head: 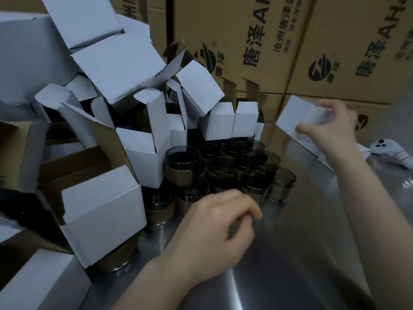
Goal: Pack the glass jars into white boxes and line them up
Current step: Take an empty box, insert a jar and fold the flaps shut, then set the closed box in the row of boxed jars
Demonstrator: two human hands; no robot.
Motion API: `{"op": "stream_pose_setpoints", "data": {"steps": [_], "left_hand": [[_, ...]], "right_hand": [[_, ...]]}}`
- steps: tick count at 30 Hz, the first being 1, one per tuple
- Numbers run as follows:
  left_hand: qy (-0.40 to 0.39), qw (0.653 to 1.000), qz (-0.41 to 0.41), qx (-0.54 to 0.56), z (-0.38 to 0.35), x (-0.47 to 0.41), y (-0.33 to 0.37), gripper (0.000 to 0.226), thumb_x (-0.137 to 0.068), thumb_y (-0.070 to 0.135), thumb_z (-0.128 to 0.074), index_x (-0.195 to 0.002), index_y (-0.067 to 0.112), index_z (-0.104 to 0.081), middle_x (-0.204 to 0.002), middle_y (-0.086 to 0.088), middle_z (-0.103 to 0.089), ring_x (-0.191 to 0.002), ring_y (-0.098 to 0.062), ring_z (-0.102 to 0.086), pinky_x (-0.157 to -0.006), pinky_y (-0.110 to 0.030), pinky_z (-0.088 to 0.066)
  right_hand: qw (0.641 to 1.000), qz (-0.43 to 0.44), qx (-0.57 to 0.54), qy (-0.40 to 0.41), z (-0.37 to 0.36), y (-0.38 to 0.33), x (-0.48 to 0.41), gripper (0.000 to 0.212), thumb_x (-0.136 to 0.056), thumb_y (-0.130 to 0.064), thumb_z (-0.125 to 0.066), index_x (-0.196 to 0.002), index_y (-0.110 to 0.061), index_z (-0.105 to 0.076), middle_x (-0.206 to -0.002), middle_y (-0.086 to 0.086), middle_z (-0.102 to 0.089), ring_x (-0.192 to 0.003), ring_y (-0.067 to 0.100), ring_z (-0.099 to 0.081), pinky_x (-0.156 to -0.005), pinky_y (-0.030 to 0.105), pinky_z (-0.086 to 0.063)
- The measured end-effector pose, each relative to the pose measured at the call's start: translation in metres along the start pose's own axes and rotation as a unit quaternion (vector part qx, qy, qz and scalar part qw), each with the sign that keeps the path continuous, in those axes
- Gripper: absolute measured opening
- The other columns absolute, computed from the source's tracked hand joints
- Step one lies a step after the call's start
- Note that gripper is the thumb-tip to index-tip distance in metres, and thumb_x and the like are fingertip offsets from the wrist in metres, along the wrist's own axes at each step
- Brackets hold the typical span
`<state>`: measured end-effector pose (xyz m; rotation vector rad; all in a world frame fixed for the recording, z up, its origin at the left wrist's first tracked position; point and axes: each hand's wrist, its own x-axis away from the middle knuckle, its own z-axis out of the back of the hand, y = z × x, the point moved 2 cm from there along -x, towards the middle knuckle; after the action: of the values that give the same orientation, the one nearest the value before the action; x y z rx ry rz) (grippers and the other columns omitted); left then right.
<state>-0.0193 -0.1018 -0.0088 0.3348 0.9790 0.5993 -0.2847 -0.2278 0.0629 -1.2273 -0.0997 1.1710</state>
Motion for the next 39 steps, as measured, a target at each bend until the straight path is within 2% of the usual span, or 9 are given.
{"op": "stream_pose_setpoints", "data": {"steps": [2,5,9,14,21,25,30,34,39], "left_hand": [[-0.046,0.999,0.018,-0.006,-0.007,0.002,-0.003,0.015,-0.085,0.017,-0.051,-0.087,0.020,-0.065,-0.077,0.008,-0.057,-0.069,-0.013,-0.055,-0.065,-0.032,-0.048],[-0.090,0.995,0.049,-0.012,-0.014,0.004,-0.007,0.014,-0.085,0.017,-0.052,-0.087,0.025,-0.064,-0.080,0.008,-0.059,-0.071,-0.010,-0.057,-0.067,-0.033,-0.048],[-0.114,0.990,0.084,-0.011,-0.017,0.004,-0.013,0.015,-0.084,0.019,-0.050,-0.087,0.026,-0.063,-0.081,0.008,-0.060,-0.066,-0.004,-0.050,-0.061,-0.019,-0.040],[-0.130,0.986,0.103,0.002,-0.021,0.005,-0.020,0.017,-0.084,0.020,-0.049,-0.087,0.027,-0.064,-0.081,0.008,-0.062,-0.069,-0.007,-0.054,-0.060,-0.016,-0.039],[-0.136,0.984,0.116,0.023,-0.023,0.005,-0.026,0.017,-0.083,0.020,-0.049,-0.088,0.026,-0.064,-0.082,0.008,-0.064,-0.067,-0.008,-0.054,-0.059,-0.019,-0.040],[-0.129,0.983,0.130,0.029,-0.025,0.006,-0.031,0.019,-0.083,0.022,-0.048,-0.091,0.029,-0.063,-0.083,0.008,-0.064,-0.070,-0.010,-0.056,-0.059,-0.017,-0.040],[-0.130,0.979,0.151,0.044,-0.027,0.008,-0.035,0.020,-0.082,0.024,-0.048,-0.091,0.030,-0.064,-0.083,0.010,-0.065,-0.072,-0.010,-0.060,-0.063,-0.032,-0.050],[-0.120,0.980,0.152,0.049,-0.029,0.007,-0.036,0.022,-0.080,0.023,-0.047,-0.092,0.032,-0.064,-0.083,0.010,-0.066,-0.075,-0.006,-0.061,-0.068,-0.031,-0.051],[-0.120,0.978,0.160,0.055,-0.030,0.006,-0.037,0.023,-0.080,0.023,-0.047,-0.092,0.031,-0.064,-0.085,0.011,-0.066,-0.077,-0.004,-0.061,-0.071,-0.032,-0.052]], "right_hand": [[0.998,-0.037,0.043,-0.008,-0.014,0.026,-0.010,0.061,-0.072,-0.016,-0.079,-0.127,-0.024,-0.051,-0.136,0.009,-0.030,-0.109,0.021,-0.041,-0.088,0.031,-0.040],[0.994,-0.074,0.079,-0.023,-0.031,0.063,-0.016,0.062,-0.074,-0.014,-0.079,-0.129,-0.018,-0.050,-0.140,0.013,-0.026,-0.122,0.028,-0.041,-0.101,0.032,-0.038],[0.992,-0.070,0.101,-0.042,-0.045,0.093,-0.023,0.063,-0.073,-0.011,-0.079,-0.129,-0.015,-0.049,-0.140,0.015,-0.024,-0.128,0.028,-0.037,-0.106,0.034,-0.037],[0.984,-0.022,0.164,-0.067,-0.053,0.101,-0.038,0.063,-0.072,-0.014,-0.080,-0.125,-0.013,-0.045,-0.137,0.019,-0.032,-0.126,0.038,-0.037,-0.102,0.045,-0.039],[0.941,0.003,0.333,-0.059,-0.063,0.100,-0.059,0.052,-0.081,-0.015,-0.073,-0.129,-0.007,-0.053,-0.135,0.019,-0.038,-0.126,0.040,-0.032,-0.087,0.047,-0.042],[0.916,0.004,0.390,-0.089,-0.071,0.102,-0.072,0.046,-0.089,-0.019,-0.062,-0.131,-0.005,-0.052,-0.135,0.019,-0.041,-0.124,0.040,-0.035,-0.089,0.048,-0.042],[0.900,-0.024,0.411,-0.144,-0.079,0.107,-0.086,0.057,-0.092,-0.032,-0.057,-0.139,-0.009,-0.036,-0.144,0.014,-0.033,-0.132,0.036,-0.030,-0.096,0.050,-0.039],[0.895,-0.047,0.408,-0.172,-0.081,0.114,-0.095,0.077,-0.095,-0.035,-0.056,-0.153,-0.011,-0.012,-0.156,0.008,-0.019,-0.139,0.037,-0.022,-0.103,0.052,-0.035],[0.893,-0.076,0.410,-0.171,-0.088,0.120,-0.105,0.085,-0.093,-0.038,-0.057,-0.154,-0.012,-0.004,-0.158,0.006,-0.015,-0.141,0.038,-0.019,-0.106,0.054,-0.033]]}}
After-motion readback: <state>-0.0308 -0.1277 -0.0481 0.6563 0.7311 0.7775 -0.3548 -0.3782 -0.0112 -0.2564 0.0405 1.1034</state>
